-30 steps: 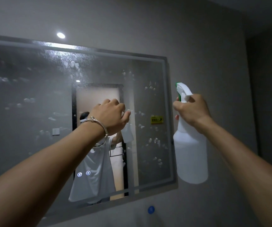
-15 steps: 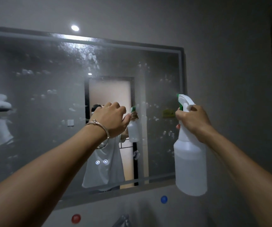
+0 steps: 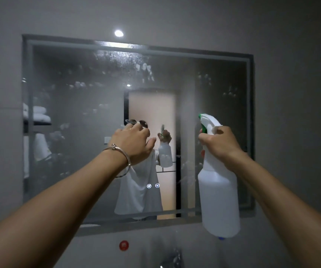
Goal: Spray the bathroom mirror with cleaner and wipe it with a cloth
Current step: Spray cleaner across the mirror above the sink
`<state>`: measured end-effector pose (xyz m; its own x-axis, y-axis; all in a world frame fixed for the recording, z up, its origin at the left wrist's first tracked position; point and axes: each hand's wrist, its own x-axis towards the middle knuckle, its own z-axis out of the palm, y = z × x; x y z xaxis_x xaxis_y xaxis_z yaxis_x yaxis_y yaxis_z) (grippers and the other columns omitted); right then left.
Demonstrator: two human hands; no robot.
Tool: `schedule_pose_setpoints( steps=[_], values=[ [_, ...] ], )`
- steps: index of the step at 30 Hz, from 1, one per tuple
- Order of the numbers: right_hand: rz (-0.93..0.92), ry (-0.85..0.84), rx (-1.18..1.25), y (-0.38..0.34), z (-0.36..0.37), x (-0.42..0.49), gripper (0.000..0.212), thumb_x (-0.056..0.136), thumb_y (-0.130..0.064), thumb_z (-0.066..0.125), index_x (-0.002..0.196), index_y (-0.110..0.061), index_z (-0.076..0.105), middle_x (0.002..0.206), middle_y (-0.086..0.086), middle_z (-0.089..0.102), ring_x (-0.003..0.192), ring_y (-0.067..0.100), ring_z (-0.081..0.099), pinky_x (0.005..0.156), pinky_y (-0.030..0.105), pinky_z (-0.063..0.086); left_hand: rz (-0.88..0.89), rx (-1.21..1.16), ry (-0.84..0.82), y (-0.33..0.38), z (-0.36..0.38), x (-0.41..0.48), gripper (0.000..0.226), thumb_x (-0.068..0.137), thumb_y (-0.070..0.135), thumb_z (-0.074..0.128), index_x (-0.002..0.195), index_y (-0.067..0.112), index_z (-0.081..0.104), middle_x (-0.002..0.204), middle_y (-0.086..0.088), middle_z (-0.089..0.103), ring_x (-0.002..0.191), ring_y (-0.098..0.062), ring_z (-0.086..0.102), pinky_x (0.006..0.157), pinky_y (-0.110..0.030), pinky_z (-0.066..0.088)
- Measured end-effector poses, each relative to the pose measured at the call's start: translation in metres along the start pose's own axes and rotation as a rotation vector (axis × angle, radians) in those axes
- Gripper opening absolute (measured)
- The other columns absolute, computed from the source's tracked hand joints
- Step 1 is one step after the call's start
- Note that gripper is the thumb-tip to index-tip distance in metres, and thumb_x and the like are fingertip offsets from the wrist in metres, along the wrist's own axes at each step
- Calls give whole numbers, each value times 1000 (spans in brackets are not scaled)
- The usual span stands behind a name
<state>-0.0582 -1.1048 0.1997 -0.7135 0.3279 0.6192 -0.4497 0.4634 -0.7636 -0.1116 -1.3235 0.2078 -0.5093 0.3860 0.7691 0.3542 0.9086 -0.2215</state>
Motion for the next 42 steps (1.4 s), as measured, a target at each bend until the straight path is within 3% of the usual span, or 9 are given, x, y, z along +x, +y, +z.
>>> schedule_pose_setpoints(
  steps=[10,15,20,24,28,31,34,38,42],
  values=[
    [-19,-213,138,-36,97,-15,4,70,-14,65,71,-10,66,59,4,63,47,22,62,50,34,50,-103,75,-56,-91,-13,-43,45,94,49,27,116,20,54,119,-7,55,106,-24,50,79,-37,43],
    [-92,-268,120,-59,154,-30,23,60,-22,61,73,-3,65,59,14,63,50,26,60,53,49,54,-159,96,-70,-132,-22,-67,43,94,48,31,118,22,55,120,-7,55,109,-25,50,83,-39,44],
    [-185,-289,91,-72,198,-41,12,69,-20,62,66,-8,63,51,5,64,48,22,66,46,34,51,-216,156,-101,-179,-31,-94,46,95,48,29,117,18,55,122,-7,54,107,-23,50,84,-38,46],
    [-116,-417,208,-84,225,-50,12,72,-16,61,63,-8,61,47,3,61,43,19,60,44,27,48,-276,185,-115,-210,-39,-112,47,95,49,28,118,18,54,120,-6,55,105,-22,51,82,-36,44],
    [-79,-494,310,-99,250,-56,16,71,-15,64,80,-2,64,59,8,63,48,23,61,49,31,51,-313,213,-122,-227,-44,-123,46,95,48,28,118,19,55,119,-5,56,103,-22,51,81,-36,43],
    [-178,-428,204,-106,269,-65,16,65,-22,63,73,-9,64,51,0,62,44,18,63,46,29,51,-320,219,-120,-238,-47,-132,46,95,48,27,117,18,55,118,-6,56,104,-22,51,81,-36,43],
    [-288,-357,115,-108,283,-73,10,73,-17,62,63,-16,58,45,-7,58,41,8,62,40,20,46,-327,225,-118,-250,-52,-139,47,95,48,27,118,17,55,119,-6,56,106,-23,52,83,-37,44],
    [-253,-380,114,-106,291,-72,2,76,-17,61,74,-17,61,61,1,62,46,9,64,45,25,52,-350,247,-119,-267,-57,-145,47,95,48,27,119,18,55,120,-6,55,107,-24,51,84,-38,45],
    [-169,-477,114,-105,297,-73,21,76,-22,63,94,-13,61,71,6,65,51,13,66,51,31,56,-357,245,-127,-276,-52,-148,47,95,48,28,120,18,54,122,-6,55,109,-23,50,86,-38,45]
  ],
)
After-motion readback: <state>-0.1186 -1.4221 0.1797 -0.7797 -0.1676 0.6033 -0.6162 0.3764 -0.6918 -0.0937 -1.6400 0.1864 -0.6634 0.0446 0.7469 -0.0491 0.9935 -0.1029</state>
